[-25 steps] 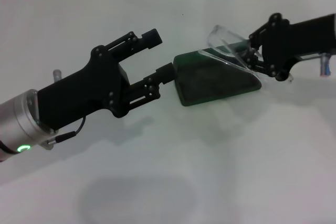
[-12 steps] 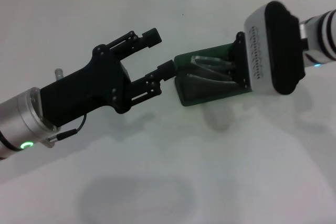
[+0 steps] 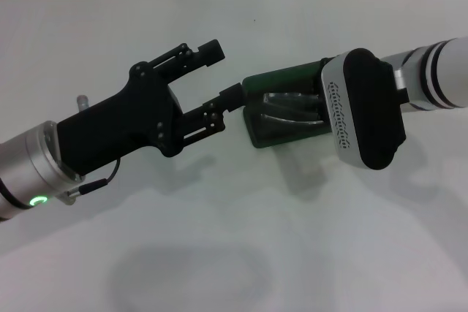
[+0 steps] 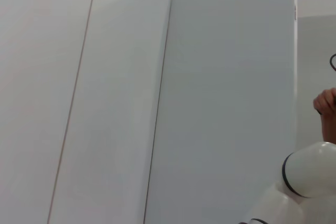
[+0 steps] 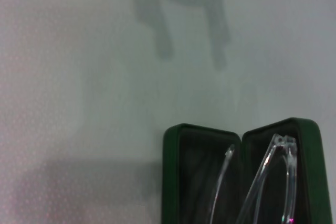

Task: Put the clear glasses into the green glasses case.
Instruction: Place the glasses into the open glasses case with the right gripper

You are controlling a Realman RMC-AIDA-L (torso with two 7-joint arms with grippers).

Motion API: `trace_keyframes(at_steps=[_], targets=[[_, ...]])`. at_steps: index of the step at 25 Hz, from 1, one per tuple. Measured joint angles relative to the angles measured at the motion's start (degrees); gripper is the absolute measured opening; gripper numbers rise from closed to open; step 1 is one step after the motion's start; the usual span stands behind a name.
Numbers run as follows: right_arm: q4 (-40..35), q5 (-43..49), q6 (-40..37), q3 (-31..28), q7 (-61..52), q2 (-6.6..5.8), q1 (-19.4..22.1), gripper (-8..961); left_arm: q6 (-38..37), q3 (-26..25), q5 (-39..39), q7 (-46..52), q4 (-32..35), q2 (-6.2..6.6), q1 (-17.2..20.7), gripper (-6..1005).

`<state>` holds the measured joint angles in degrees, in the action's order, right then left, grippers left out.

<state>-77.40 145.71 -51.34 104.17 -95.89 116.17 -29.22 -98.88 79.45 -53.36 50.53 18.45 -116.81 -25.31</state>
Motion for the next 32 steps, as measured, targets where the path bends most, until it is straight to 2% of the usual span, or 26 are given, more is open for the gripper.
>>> trace_keyframes(at_steps=[7, 22, 32], targets=[[-0.1, 2.9, 0.7, 0.7, 0.2, 0.03, -0.4, 119, 0.2, 0.0, -0.2, -0.1, 0.0, 0.01, 0.0, 711], [2.3, 8.9, 10.1, 7.9, 0.5, 0.00, 1.6, 120, 0.3, 0.0, -0.3, -0.1, 0.0, -0.27, 0.3, 712], [2.9, 9.4, 14.0, 9.3, 0.6, 0.00, 2.3, 120, 0.1, 0.2, -0.3, -0.1, 0.0, -0.30, 0.6, 712]])
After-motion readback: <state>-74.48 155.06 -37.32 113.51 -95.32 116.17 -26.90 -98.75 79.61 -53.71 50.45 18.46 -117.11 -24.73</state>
